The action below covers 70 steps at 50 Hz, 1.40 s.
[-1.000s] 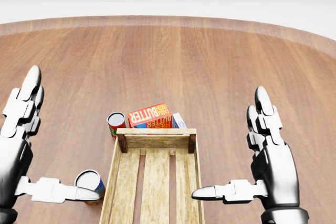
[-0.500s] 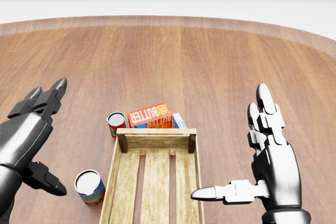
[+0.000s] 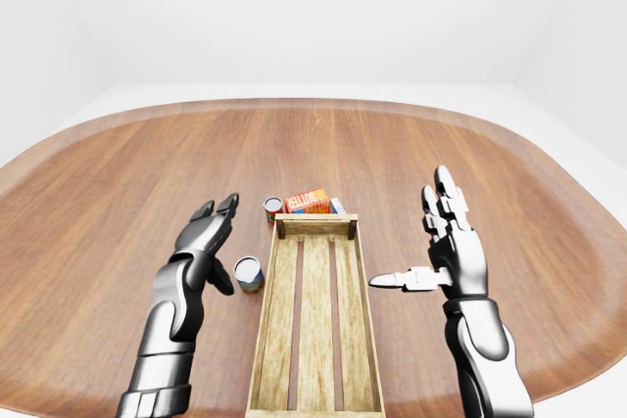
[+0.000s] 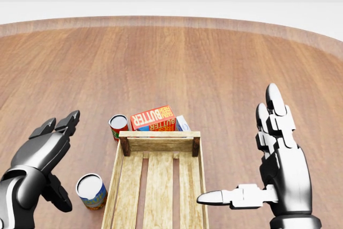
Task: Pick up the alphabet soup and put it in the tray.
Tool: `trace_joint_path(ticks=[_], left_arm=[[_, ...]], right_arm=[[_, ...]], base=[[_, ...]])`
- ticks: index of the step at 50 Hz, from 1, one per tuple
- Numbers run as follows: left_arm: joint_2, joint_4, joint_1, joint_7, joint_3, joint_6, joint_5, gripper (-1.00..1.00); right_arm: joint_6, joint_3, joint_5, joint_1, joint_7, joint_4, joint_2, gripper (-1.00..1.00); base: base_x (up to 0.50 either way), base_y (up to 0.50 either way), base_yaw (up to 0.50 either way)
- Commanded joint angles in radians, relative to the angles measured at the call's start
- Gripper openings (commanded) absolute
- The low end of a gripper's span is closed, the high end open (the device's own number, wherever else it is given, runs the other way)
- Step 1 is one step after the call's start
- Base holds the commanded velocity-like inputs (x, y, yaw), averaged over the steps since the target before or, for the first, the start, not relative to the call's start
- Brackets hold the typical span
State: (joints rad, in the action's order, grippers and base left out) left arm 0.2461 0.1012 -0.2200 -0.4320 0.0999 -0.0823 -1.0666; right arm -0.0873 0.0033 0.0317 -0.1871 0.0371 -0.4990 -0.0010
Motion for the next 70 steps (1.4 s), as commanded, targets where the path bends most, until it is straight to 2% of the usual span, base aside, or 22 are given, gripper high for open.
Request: trace_joint_path(ticks=[1,7,12,16,27,34,41,45,48,56,70], left_arm=[[-0.002,0.219,-0.041,0.101,-0.041,0.024,0.012,1.00],[-0.006,0.284,-0.052,0.137,-0.061,0.034,0.018,1.00],[-0.007,0.372,-0.071,0.186,-0.077,0.052,0.019,1.00],[-0.010,0.446,-0.106,0.221,-0.087,0.054,0.025,1.00],[-0.005,0.651,-0.190,0.301,-0.112,0.084,0.051,1.00],[-0.006,0.720,-0.215,0.333,-0.128,0.086,0.048,1.00],[-0.010,0.866,-0.266,0.402,-0.146,0.111,0.049,1.00],[-0.016,0.931,-0.281,0.462,-0.165,0.090,0.031,1.00],[-0.017,0.955,-0.289,0.475,-0.169,0.093,0.029,1.00],[-0.013,0.979,-0.314,0.484,-0.170,0.078,0.030,1.00],[-0.008,1.026,-0.340,0.495,-0.169,0.088,0.047,1.00]], right_arm=[[0.000,-0.004,-0.002,-0.005,-0.001,-0.006,0.001,1.00],[0.000,-0.007,-0.004,-0.002,-0.002,0.001,0.001,1.00],[0.000,-0.013,-0.008,-0.005,0.000,-0.004,0.001,1.00],[0.000,-0.013,-0.009,-0.004,0.001,-0.007,0.001,1.00],[0.000,-0.015,-0.011,-0.002,0.001,-0.005,0.002,1.00],[0.000,-0.016,-0.013,-0.006,0.001,-0.009,0.001,1.00],[0.000,-0.018,-0.014,-0.008,0.002,-0.011,0.002,1.00],[0.000,-0.015,-0.013,-0.008,0.000,-0.013,0.003,1.00],[0.000,-0.013,-0.012,-0.006,0.000,-0.006,0.003,1.00],[0.000,-0.016,-0.016,-0.005,0.002,-0.004,0.001,1.00],[0.000,-0.011,-0.011,0.005,-0.002,0.019,0.001,1.00]], base=[[0.00,0.00,0.00],[0.00,0.00,0.00],[0.00,0.00,0.00],[0.00,0.00,0.00],[0.00,0.00,0.00],[0.00,0.00,0.00],[0.00,0.00,0.00],[0.00,0.00,0.00],[0.00,0.00,0.00],[0.00,0.00,0.00],[0.00,0.00,0.00]])
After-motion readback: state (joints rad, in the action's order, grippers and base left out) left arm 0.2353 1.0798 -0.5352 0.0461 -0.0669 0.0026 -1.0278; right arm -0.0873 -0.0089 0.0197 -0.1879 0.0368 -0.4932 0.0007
